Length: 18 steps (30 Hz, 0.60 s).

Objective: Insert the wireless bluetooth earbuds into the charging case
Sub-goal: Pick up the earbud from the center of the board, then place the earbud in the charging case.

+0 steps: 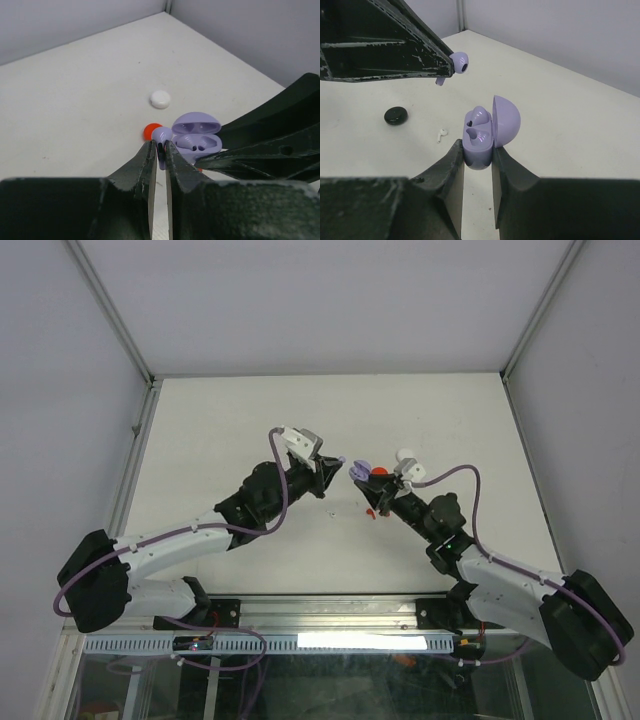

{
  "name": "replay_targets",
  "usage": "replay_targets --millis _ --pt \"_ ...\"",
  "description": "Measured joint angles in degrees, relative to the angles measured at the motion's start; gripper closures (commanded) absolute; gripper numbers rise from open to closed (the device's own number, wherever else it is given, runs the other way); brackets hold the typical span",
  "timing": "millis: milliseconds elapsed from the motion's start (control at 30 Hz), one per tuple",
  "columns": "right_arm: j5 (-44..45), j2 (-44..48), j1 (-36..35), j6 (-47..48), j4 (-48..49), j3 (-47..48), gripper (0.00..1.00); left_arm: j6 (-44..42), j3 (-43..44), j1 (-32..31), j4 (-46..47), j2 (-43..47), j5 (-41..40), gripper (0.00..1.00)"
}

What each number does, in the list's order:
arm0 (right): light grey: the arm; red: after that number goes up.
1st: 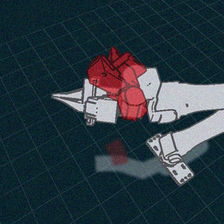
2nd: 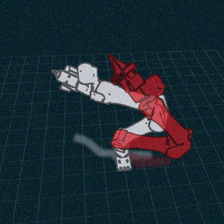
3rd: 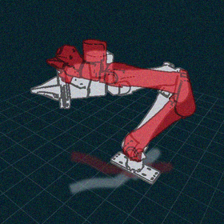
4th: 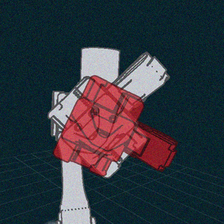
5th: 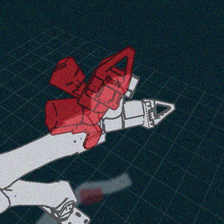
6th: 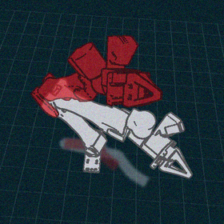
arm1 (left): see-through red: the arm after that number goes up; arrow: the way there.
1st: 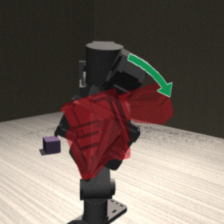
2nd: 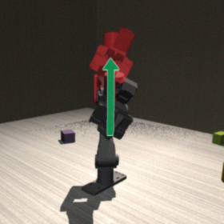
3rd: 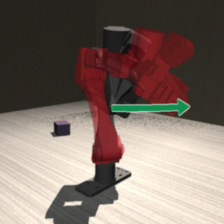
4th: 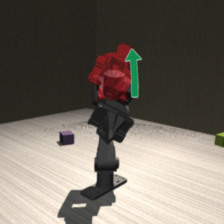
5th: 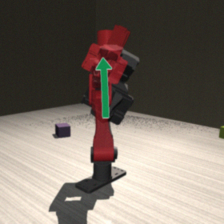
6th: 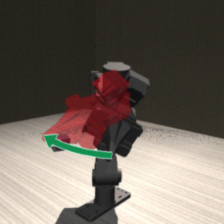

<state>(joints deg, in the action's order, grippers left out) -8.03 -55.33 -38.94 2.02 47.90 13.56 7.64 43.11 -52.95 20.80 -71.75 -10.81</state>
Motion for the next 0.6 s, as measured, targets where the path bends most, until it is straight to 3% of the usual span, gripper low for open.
replay_targets --millis 233,600 --pt "-3.87 -2.12 -0.33 0.00 4.15 0.09 0.92 -3.87 -4.11 -1.01 10.29 2.25 6.16 0.92" --pt "-6.12 -3.58 -2.23 -0.13 7.67 2.45 0.92 -8.79 -6.73 -1.90 18.21 2.10 10.75 0.92"
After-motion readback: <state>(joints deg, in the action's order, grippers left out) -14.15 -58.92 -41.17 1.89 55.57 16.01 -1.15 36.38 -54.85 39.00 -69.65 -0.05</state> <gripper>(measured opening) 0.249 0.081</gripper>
